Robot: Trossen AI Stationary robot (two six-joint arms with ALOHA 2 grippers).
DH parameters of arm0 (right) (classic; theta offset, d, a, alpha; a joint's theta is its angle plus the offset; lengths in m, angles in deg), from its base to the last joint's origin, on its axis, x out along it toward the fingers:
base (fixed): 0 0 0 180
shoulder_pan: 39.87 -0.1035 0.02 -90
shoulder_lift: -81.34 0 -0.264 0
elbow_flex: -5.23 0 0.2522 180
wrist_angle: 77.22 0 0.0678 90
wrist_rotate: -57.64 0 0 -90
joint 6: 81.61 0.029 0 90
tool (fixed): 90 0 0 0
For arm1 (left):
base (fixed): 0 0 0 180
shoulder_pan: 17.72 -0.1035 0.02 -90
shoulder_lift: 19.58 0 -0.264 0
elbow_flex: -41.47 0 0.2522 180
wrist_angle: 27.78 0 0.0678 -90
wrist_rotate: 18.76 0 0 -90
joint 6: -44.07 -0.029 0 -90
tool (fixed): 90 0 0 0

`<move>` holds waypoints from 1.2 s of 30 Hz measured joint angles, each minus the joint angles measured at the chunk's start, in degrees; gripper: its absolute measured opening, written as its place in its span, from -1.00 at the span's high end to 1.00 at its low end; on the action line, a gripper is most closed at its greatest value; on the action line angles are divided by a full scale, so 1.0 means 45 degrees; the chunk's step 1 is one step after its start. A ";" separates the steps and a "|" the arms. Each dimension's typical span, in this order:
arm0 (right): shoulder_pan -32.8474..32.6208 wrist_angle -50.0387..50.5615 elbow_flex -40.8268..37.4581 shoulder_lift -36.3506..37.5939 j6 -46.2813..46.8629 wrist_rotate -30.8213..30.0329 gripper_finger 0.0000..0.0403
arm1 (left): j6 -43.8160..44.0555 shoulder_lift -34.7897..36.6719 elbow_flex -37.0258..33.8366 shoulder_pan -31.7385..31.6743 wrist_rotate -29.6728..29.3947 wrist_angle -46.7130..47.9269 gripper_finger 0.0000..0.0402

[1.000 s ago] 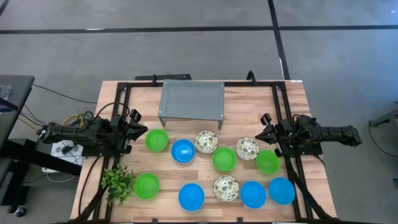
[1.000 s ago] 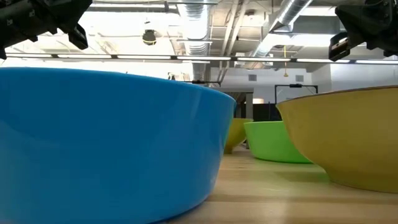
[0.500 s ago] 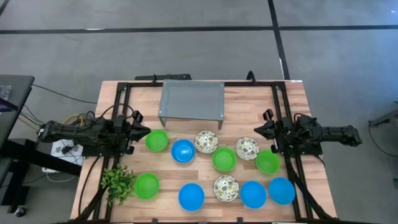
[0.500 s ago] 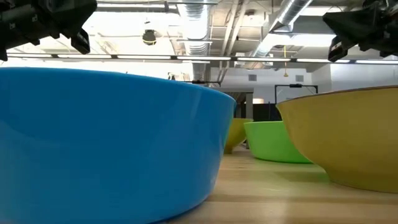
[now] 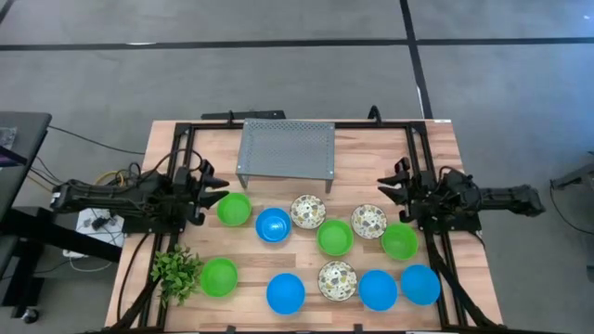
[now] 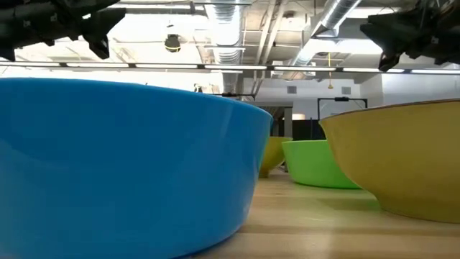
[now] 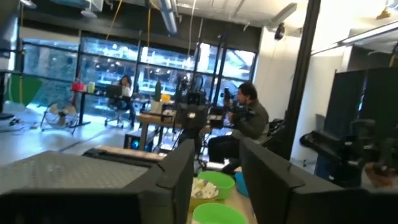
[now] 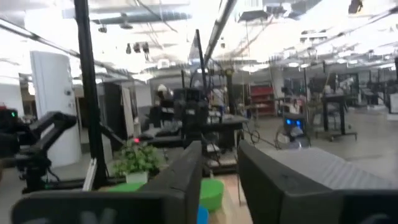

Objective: Pick & Place Mini bowls
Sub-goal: Put the green bowl on the shelf

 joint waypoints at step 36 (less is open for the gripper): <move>0.0816 -0.0708 0.4288 -0.9544 0.0495 -0.0031 0.36 | 0.3123 -0.4215 0.2925 0.2273 0.0996 1.0796 0.25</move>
